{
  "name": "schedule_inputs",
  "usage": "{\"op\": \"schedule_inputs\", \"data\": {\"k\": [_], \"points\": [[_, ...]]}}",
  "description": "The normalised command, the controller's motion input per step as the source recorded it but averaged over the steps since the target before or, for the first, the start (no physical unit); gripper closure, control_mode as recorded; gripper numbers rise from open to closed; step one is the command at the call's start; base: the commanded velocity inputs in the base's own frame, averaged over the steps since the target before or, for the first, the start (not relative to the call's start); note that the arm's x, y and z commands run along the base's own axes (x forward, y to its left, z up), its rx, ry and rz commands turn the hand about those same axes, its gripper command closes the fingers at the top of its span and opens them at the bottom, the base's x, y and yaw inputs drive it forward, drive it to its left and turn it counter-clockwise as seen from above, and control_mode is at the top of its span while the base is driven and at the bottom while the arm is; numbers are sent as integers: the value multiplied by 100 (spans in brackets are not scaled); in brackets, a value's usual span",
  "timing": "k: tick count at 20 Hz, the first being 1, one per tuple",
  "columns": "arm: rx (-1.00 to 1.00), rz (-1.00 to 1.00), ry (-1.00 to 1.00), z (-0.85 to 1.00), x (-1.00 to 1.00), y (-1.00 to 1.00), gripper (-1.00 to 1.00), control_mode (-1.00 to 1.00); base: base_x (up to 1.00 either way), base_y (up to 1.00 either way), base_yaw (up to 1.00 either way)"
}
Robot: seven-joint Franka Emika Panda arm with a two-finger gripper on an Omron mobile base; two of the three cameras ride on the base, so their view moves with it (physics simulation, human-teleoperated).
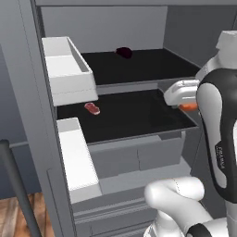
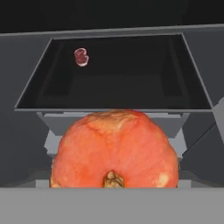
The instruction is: Transport the chicken drumstick and squash to the fridge. Place the chicken drumstick on the rack containing meat and place the squash on the rack containing the vegetable, ensuring meats and vegetables are on different racks.
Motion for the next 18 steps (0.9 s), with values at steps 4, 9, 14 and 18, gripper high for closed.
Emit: {"op": "schedule_inputs", "data": {"k": [4, 9, 14, 18], "points": [[-6, 0, -12, 0, 77, 9, 100, -100, 0, 0, 0], [-9, 0, -29, 8, 54, 8, 100, -100, 0, 0, 0], [-7, 0, -28, 0, 65, 5, 100, -100, 0, 0, 0], [0, 0, 2, 5, 87, 0, 100, -100, 0, 0, 0]]}}
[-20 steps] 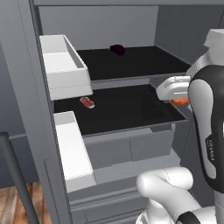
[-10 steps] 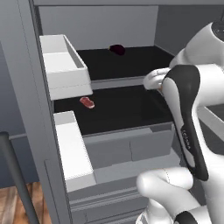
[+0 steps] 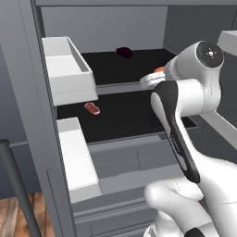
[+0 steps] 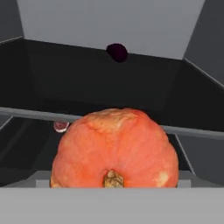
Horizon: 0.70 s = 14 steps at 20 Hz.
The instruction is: Transport the chicken drumstick and squash to the fridge. Place the chicken drumstick on the rack containing meat and place the squash on the rack containing the vegetable, ensuring meats and vegetables are on different racks.
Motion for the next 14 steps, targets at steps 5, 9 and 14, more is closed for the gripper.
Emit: {"op": "schedule_inputs", "data": {"k": [5, 9, 14], "points": [[0, 0, -1, 0, 96, -1, 100, -100, 0, 0, 0], [0, 0, -1, 0, 98, -3, 100, -100, 0, 0, 0], [0, 0, 0, 0, 100, -2, 100, -100, 0, 0, 0]]}}
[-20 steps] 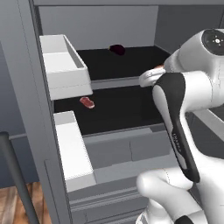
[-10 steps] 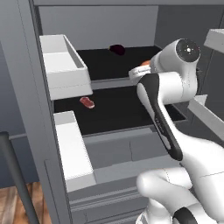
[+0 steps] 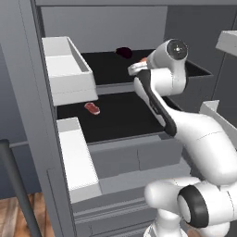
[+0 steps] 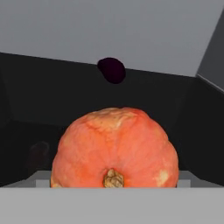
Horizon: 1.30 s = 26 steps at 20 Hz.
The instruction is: Transport the chicken drumstick and squash to the fridge. Place the chicken drumstick on the rack containing meat and place the squash on the rack containing the vegetable, ensuring meats and vegetables are on different racks.
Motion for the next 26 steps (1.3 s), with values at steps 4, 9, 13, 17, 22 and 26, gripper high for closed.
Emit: {"op": "schedule_inputs", "data": {"k": [4, 9, 13, 17, 22, 26], "points": [[0, 0, 0, -4, 100, -8, 100, -100, 0, 0, 0], [0, 0, 0, -20, 100, -3, 100, -100, 0, 0, 0], [0, 0, 6, -38, 100, 0, 100, -100, 0, 0, 0], [0, 0, 8, -33, 84, 0, 100, -100, 0, 0, 0], [0, 0, 7, -18, 21, 0, 100, -100, 0, 0, 0], [0, -1, 1, -28, 0, 0, 100, -100, 0, 0, 0]]}}
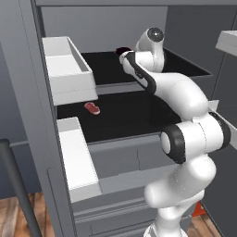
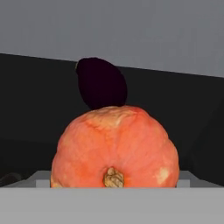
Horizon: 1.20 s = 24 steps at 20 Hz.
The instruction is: Transport the chicken drumstick and squash to the fridge. Place the chicken drumstick on the rack containing meat and place the squash on the rack containing the vegetable, ensuring meats and vegetables are on different racks.
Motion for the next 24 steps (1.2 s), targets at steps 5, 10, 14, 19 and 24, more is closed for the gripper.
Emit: {"op": "schedule_inputs", "data": {"k": [5, 10, 14, 19, 24], "points": [[0, 0, 0, -36, 0, 0, 100, -100, 0, 0, 0], [0, -1, 6, -50, -15, 0, 100, -100, 0, 0, 0], [0, -2, 10, -49, -48, 0, 100, -100, 0, 0, 0], [0, -1, 6, -42, -53, 0, -100, -100, 0, 0, 0], [0, 0, -22, -3, -75, 0, -100, -100, 0, 0, 0]]}}
